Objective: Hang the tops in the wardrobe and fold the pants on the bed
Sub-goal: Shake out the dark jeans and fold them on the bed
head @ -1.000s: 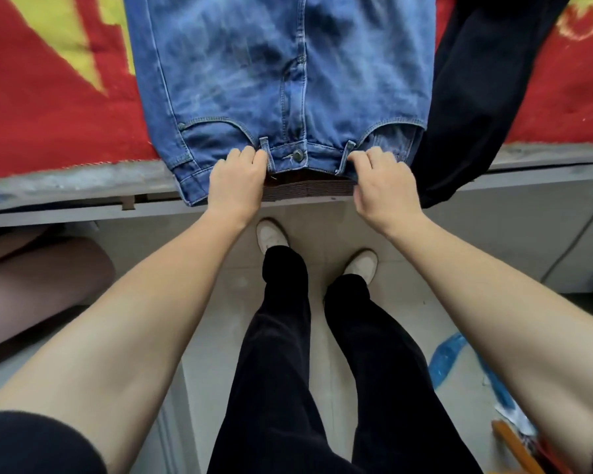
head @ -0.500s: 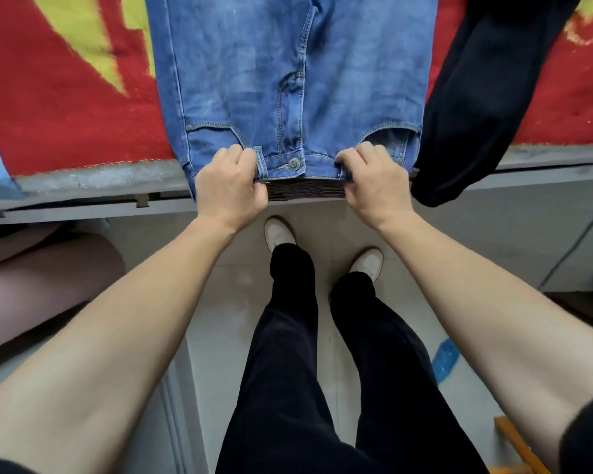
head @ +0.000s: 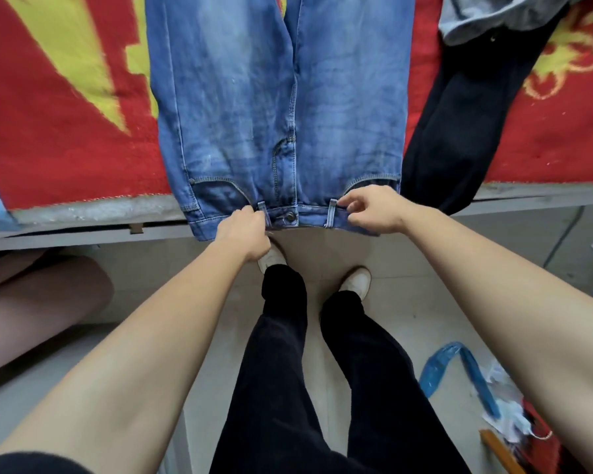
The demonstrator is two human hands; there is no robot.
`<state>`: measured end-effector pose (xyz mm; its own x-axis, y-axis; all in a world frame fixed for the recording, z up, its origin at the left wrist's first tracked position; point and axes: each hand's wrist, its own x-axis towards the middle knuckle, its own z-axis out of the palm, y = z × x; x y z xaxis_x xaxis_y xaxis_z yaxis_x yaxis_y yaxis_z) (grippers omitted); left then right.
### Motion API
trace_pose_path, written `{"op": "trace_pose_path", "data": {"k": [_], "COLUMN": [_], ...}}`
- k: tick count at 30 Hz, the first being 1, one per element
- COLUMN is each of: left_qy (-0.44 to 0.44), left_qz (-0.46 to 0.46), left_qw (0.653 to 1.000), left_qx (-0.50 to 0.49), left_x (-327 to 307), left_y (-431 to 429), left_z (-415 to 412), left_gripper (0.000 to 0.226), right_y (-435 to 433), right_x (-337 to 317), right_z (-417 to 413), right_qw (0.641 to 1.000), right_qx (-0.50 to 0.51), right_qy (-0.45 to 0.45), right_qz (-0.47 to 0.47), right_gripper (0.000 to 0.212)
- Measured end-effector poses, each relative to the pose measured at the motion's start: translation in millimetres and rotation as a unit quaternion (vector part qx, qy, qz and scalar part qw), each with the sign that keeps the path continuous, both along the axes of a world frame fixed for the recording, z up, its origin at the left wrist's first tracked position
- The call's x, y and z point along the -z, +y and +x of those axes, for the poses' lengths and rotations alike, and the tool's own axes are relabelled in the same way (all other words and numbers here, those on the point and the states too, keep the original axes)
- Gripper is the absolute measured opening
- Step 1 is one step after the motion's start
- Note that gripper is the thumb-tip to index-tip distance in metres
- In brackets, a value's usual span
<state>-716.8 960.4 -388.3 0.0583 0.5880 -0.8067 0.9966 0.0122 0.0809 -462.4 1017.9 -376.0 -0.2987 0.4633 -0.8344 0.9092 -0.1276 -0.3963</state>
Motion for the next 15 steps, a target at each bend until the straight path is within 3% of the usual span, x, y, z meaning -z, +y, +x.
{"op": "trace_pose_path", "data": {"k": [7, 12, 15], "left_qy": [-0.119, -0.203, -0.214], "left_qz": [0.109, 0.139, 0.129], "left_qw": [0.981, 0.950, 0.942], "left_qx": [-0.109, -0.193, -0.222], "left_x": [-47, -43, -26], "left_y": [18, 47, 64], "left_z": [35, 114, 165], "left_gripper": [0.021, 0.023, 0.026], "right_y": [72, 129, 159], "right_x": [-41, -21, 5], "right_z": [53, 67, 63], "right_qw": [0.969, 0.917, 0.904], "right_qx": [0.208, 0.356, 0.387], "right_qy": [-0.058, -0.008, 0.032], "right_qz": [0.117, 0.179, 0.178], "right_gripper": [0.037, 0.034, 0.034]}}
